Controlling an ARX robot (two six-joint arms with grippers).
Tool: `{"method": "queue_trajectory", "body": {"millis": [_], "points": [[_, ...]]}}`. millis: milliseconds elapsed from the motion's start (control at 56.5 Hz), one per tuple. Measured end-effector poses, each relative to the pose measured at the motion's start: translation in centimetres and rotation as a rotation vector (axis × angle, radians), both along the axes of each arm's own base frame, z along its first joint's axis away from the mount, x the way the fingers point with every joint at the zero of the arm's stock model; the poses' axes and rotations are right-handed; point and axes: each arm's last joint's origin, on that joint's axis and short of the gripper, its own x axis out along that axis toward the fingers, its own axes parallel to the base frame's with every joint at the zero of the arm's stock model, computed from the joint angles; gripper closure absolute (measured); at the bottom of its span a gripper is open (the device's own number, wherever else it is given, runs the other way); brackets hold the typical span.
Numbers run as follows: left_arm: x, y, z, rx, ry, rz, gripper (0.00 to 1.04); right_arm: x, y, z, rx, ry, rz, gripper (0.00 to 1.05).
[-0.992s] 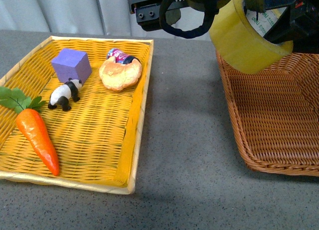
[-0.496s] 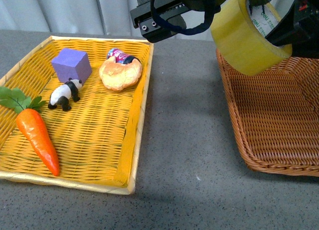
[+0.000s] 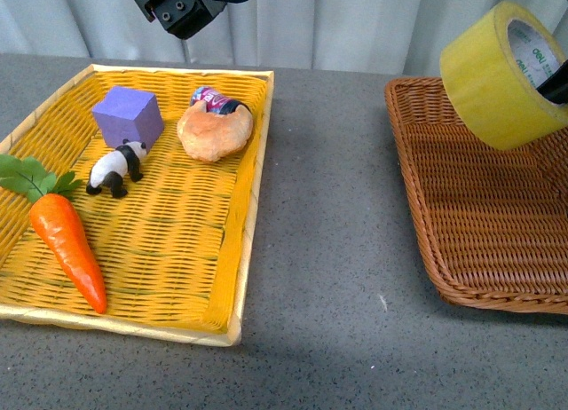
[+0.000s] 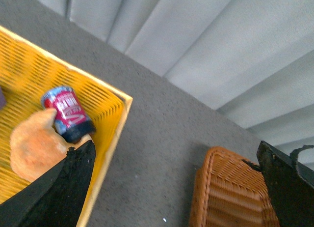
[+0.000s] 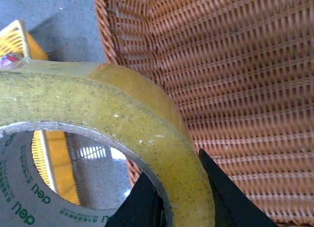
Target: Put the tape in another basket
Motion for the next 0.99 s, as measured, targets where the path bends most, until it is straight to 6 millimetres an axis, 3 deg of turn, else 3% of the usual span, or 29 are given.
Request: {"method": "queue_trajectory", "body": {"millis": [301, 673, 992], "points": [[-0.8, 2.7, -1.0, 0.32, -0.113, 0.093, 0.07, -0.4, -1.9, -2.9, -0.243, 0.064, 0.036, 0.89], [-2.2, 7.3, -1.8, 0.477, -0.081, 0.181, 0.07, 0.7, -2.2, -6.3, -0.343, 0.098, 0.104, 0.89], [-2.8, 7.8, -2.3, 0.497, -0.067, 0.189, 0.07, 3.3, -2.7, -6.8, -0.385, 0.068, 0.125, 0.88]]}}
